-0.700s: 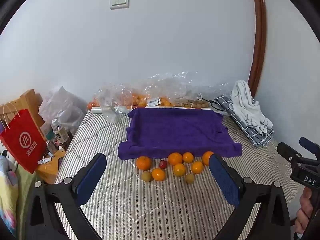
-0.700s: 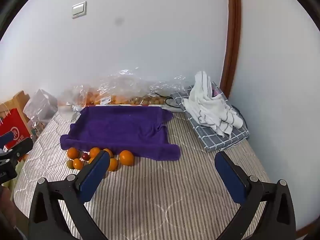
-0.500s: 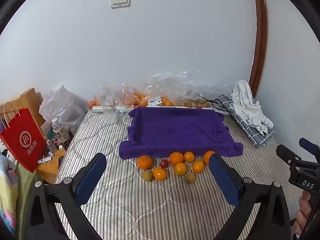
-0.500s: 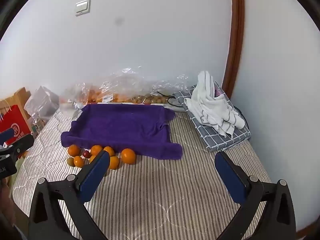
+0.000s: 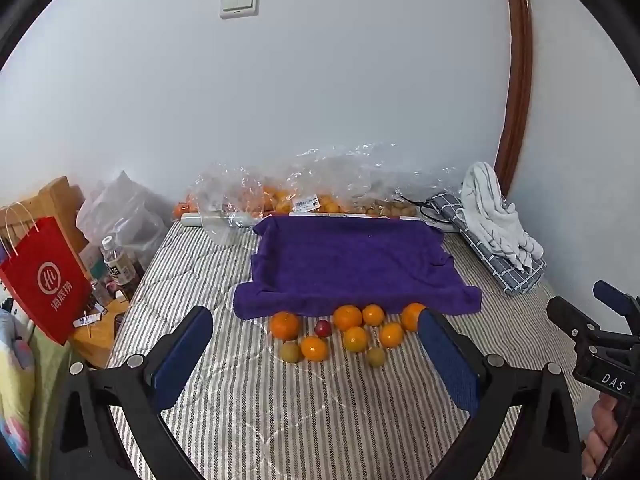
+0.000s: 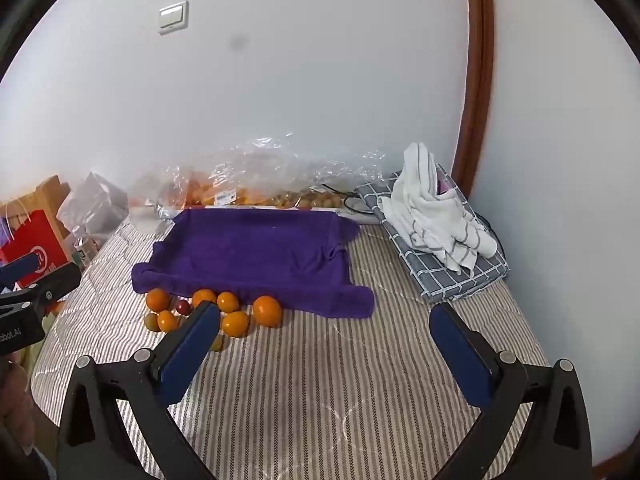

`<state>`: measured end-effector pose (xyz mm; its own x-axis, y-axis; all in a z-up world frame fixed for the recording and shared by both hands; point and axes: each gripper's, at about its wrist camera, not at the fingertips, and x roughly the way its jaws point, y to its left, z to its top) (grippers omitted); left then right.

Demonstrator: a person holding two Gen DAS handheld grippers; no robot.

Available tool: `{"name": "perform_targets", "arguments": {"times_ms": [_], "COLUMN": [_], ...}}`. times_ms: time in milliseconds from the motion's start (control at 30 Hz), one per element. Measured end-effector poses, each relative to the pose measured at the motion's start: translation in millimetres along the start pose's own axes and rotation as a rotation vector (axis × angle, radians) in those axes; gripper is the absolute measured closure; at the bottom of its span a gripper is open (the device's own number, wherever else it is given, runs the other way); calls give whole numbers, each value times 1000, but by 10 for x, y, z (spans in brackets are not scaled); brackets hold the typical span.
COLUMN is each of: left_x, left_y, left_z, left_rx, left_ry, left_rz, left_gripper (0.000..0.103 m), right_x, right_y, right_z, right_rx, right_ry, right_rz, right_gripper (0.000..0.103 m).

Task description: Organize fruits

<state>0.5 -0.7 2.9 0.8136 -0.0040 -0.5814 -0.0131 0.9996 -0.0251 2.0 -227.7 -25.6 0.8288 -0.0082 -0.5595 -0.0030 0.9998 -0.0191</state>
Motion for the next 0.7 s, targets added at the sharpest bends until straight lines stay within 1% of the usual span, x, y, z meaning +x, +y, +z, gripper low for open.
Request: {"name": "perform_targets", "arguments": {"times_ms": [333,700], "left_x": [-6,-37], "left_y": [-40,-73], "left_z": [-26,26], "left_rx": [2,1], "left_ry": [2,-2], "left_rz": [-8,-10], "left_gripper": [0,0], "right_x": [-15,-35], "right_y": [-27,-61], "right_z": [-11,1], "right_rx": [14,22], "right_ry": [3,-6], "right_rz": [8,16], "right_gripper": [0,0]}}
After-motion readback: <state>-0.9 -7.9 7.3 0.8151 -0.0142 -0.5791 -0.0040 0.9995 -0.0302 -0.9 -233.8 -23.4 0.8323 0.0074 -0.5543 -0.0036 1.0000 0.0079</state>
